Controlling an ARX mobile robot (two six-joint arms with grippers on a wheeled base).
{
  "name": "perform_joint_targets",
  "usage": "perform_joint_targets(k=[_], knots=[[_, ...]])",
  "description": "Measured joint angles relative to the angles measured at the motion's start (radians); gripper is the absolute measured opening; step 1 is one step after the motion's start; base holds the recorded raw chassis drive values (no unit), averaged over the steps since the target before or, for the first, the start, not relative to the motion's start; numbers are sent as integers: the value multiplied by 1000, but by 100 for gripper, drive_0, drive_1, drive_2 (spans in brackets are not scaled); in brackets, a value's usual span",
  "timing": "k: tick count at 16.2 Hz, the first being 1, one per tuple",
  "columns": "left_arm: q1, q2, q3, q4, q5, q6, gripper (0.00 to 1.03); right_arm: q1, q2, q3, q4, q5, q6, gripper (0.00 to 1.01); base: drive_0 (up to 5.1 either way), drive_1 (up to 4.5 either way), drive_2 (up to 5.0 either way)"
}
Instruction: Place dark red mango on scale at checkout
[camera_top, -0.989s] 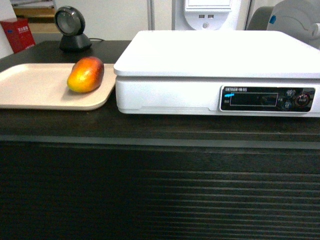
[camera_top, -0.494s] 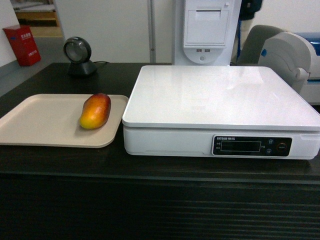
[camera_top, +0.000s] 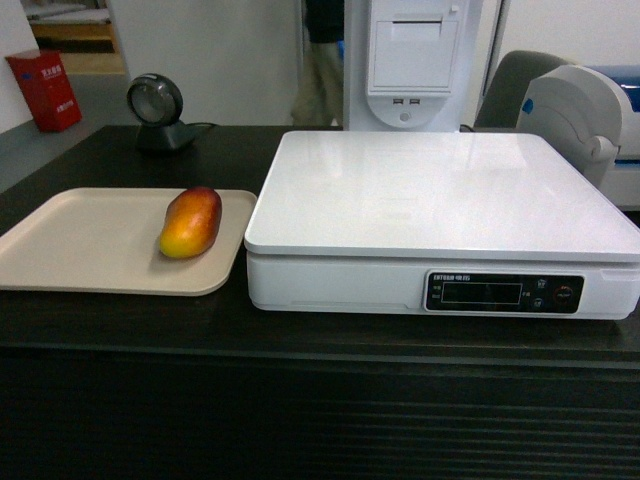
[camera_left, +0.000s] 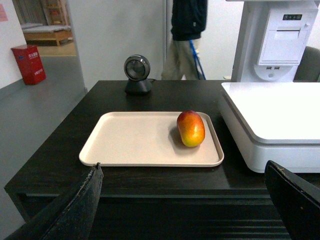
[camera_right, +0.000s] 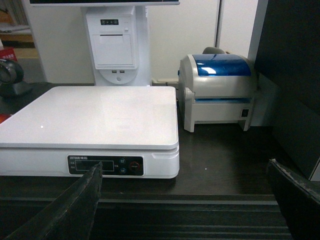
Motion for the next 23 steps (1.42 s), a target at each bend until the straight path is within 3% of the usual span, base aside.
perform_joint_targets(k=[14,15,16,17,19,20,21,23], knots=[[0,0,0,0,0,0,98,0,0,0,0,0,0,98,0,0,0],[-13,5,3,-18,-31,-6,98,0,0,0,0,0,0,98,0,0,0],[-36,18,11,-39,-100,-15,98,0,0,0,0,0,0,98,0,0,0],[-165,134,34,8,-307,-55,98,0,0,0,-1,1,0,98,0,0,0],[-367,364,97,202,-605,-66,98,0,0,0,0,0,0,98,0,0,0],[-409,459,121,296,-672,-63,98,0,0,0,-1,0,0,98,0,0,0],[-401,544,140,367,-651,-61,98,0,0,0,0,0,0,98,0,0,0],[-303,752,188,537,-523,-42,98,0,0,0,0,0,0,98,0,0,0]])
